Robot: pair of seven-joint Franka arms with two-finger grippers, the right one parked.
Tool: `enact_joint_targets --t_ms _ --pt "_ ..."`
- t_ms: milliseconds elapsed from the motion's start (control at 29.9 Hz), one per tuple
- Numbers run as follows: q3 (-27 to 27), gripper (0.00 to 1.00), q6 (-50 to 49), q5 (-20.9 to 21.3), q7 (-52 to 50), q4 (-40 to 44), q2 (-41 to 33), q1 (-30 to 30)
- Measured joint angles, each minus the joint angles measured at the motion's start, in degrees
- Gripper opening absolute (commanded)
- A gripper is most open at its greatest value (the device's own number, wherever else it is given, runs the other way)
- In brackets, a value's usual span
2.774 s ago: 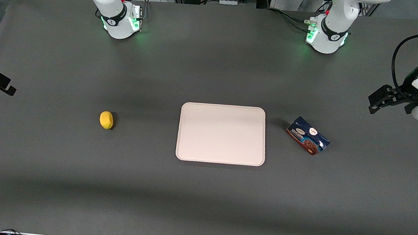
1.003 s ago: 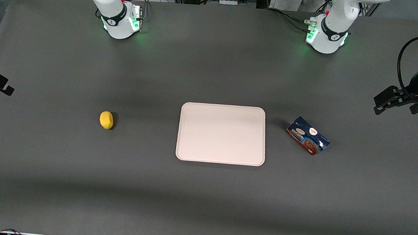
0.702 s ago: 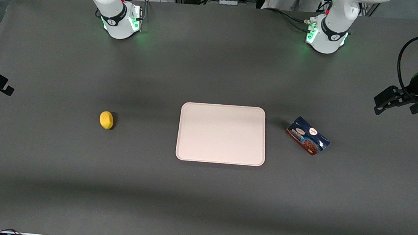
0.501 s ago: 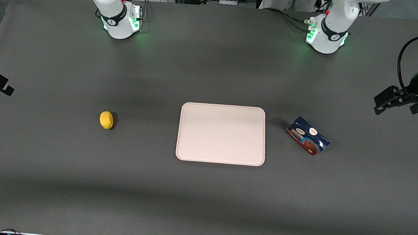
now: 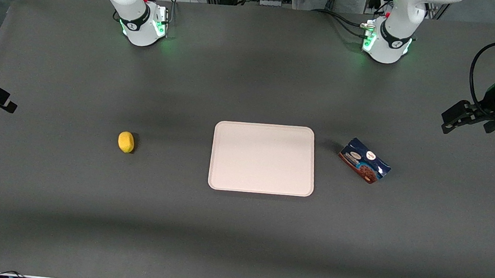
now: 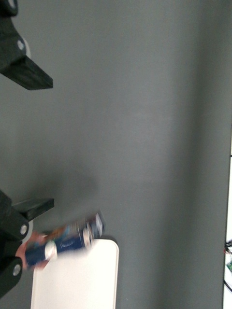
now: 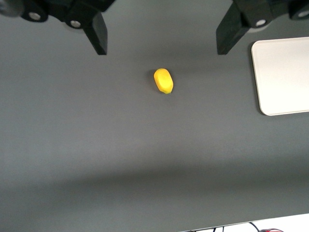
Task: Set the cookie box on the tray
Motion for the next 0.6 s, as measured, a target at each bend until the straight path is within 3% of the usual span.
enact_joint_targets --t_ms 535,602 --pt "-0.8 1.00 7.1 1.6 0.0 -3.6 1.9 0.0" --pt "-0.8 0.95 7.4 2.2 0.0 -3.7 2.0 0.0"
